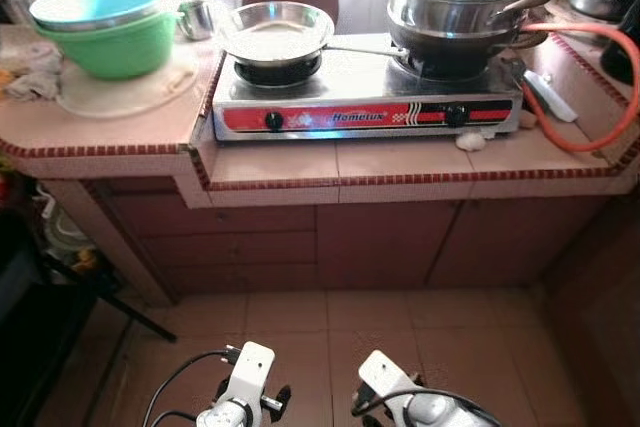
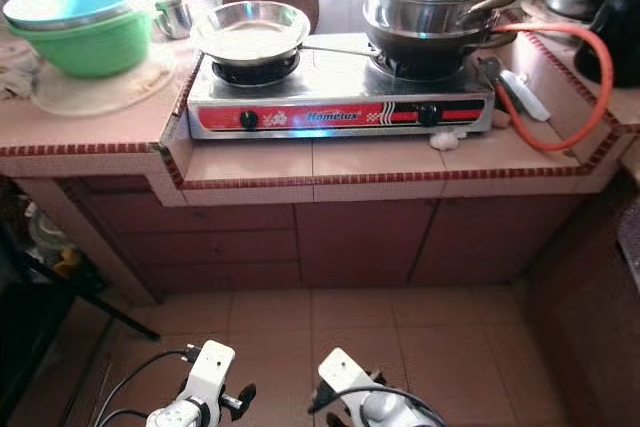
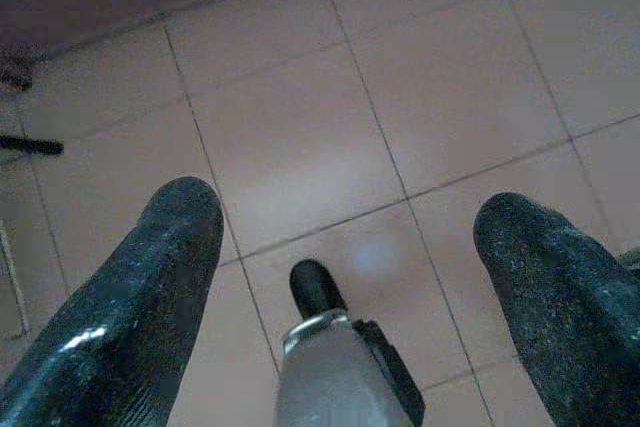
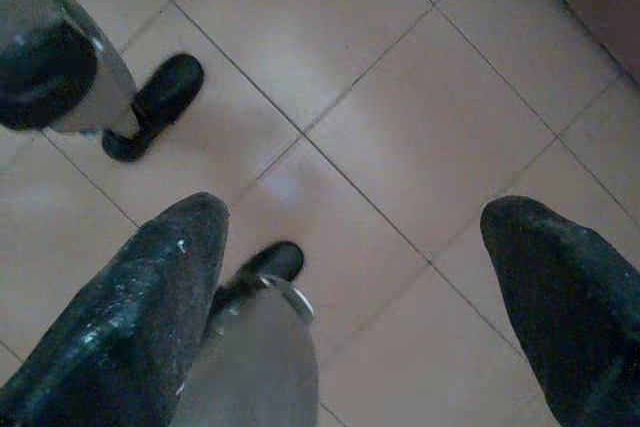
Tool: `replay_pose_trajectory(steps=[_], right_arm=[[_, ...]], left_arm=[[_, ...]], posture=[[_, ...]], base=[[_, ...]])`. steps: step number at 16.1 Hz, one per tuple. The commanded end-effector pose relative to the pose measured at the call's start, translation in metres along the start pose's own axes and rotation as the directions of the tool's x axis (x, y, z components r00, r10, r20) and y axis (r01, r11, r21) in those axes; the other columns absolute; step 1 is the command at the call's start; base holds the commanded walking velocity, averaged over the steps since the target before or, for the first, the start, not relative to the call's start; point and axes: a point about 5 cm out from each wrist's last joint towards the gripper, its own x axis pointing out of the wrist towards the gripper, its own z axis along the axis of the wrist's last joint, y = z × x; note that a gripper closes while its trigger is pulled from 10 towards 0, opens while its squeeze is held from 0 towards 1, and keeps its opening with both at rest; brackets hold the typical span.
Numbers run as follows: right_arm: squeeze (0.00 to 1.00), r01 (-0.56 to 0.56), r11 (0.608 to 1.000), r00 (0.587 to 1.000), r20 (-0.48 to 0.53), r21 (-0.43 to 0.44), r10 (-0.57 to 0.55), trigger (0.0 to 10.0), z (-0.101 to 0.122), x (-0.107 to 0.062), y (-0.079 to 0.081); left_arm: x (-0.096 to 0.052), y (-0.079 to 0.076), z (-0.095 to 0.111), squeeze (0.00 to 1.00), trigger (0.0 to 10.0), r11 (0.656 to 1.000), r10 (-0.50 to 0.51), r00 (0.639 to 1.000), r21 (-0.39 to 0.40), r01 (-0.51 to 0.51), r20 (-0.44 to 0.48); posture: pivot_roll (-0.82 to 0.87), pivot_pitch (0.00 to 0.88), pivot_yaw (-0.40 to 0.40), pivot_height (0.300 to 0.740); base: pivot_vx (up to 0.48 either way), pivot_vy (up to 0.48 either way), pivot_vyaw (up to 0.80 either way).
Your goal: Kitchen organization
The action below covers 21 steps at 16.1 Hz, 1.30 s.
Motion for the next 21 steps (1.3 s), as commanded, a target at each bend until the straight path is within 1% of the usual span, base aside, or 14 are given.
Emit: replay_pose_trajectory(steps=[1, 3, 5, 8, 10, 11, 12, 13, 17, 21], right_arm=[[0.0, 0.012, 1.0, 1.0, 0.005, 0.027, -0.012, 10.0, 0.001, 0.0, -0.001], [0.0, 0.034, 0.996, 0.999, 0.002, 0.086, -0.034, 10.0, -0.001, -0.001, -0.006], [0.0, 0.043, 0.995, 0.999, -0.013, 0.088, -0.042, 10.0, -0.004, -0.002, -0.01], [0.0, 0.043, 0.995, 0.999, -0.035, 0.088, -0.04, 10.0, -0.011, -0.004, -0.012], [0.0, 0.044, 0.996, 0.999, -0.033, 0.081, -0.042, 10.0, -0.008, -0.004, -0.015], [0.0, 0.043, 0.996, 0.999, -0.033, 0.073, -0.04, 10.0, -0.007, -0.004, -0.016], [0.0, 0.042, 0.997, 0.999, -0.032, 0.071, -0.04, 10.0, -0.007, -0.004, -0.016], [0.0, 0.042, 0.997, 0.999, -0.031, 0.072, -0.039, 10.0, -0.007, -0.004, -0.016], [0.0, 0.043, 0.995, 0.999, -0.028, 0.09, -0.04, 10.0, -0.007, -0.004, -0.014], [0.0, 0.043, 0.996, 0.998, -0.045, 0.084, -0.039, 10.0, -0.015, -0.004, -0.009]], left_arm=[[0.001, 0.002, 0.007, 0.0, 10.0, 1.0, 0.014, 1.0, -0.014, -0.014, 0.011], [0.004, 0.002, 0.018, 0.0, 10.0, 0.997, 0.028, 0.999, -0.07, -0.026, 0.028], [0.004, 0.004, 0.021, 0.0, 10.0, 0.996, 0.04, 0.999, -0.086, -0.037, 0.034], [-0.001, 0.019, 0.005, 0.0, 10.0, 0.993, 0.058, 0.998, -0.106, -0.057, 0.004], [-0.007, 0.028, -0.011, 0.0, 10.0, 0.991, 0.066, 0.998, -0.114, -0.069, -0.022], [-0.01, 0.03, -0.021, 0.0, 10.0, 0.993, 0.063, 0.997, -0.102, -0.067, -0.042], [-0.012, 0.03, -0.027, 0.0, 10.0, 0.994, 0.058, 0.997, -0.085, -0.063, -0.059], [-0.012, 0.03, -0.03, 0.0, 10.0, 0.994, 0.057, 0.996, -0.087, -0.063, -0.066], [-0.009, 0.02, -0.028, 0.0, 10.0, 0.997, 0.044, 0.995, -0.062, -0.049, -0.084], [-0.008, 0.016, -0.029, 0.0, 10.0, 0.998, 0.008, 0.996, -0.069, -0.014, -0.091]], posture=[[-0.12, 0.05, 0.035, 0.74], [-0.1, 0.042, 0.027, 0.74], [-0.08, 0.03, 0.023, 0.74], [-0.07, 0.009, 0.008, 0.74], [-0.07, 0.004, 0.005, 0.74], [-0.07, 0.004, 0.005, 0.74], [-0.07, 0.004, 0.005, 0.74], [-0.07, 0.0, 0.006, 0.74], [-0.08, 0.0, 0.021, 0.74], [-0.09, 0.0, 0.029, 0.74]], base=[[0.0, 0.0, 0.0], [0.0, 0.0, 0.0], [0.0, 0.0, 0.0], [0.0, 0.0, 0.0], [0.0, 0.0, 0.0], [0.0, 0.0, 0.0], [0.0, 0.0, 0.0], [0.0, 0.0, 0.0], [0.0, 0.0, -0.62], [0.0, 0.0, 0.0]])
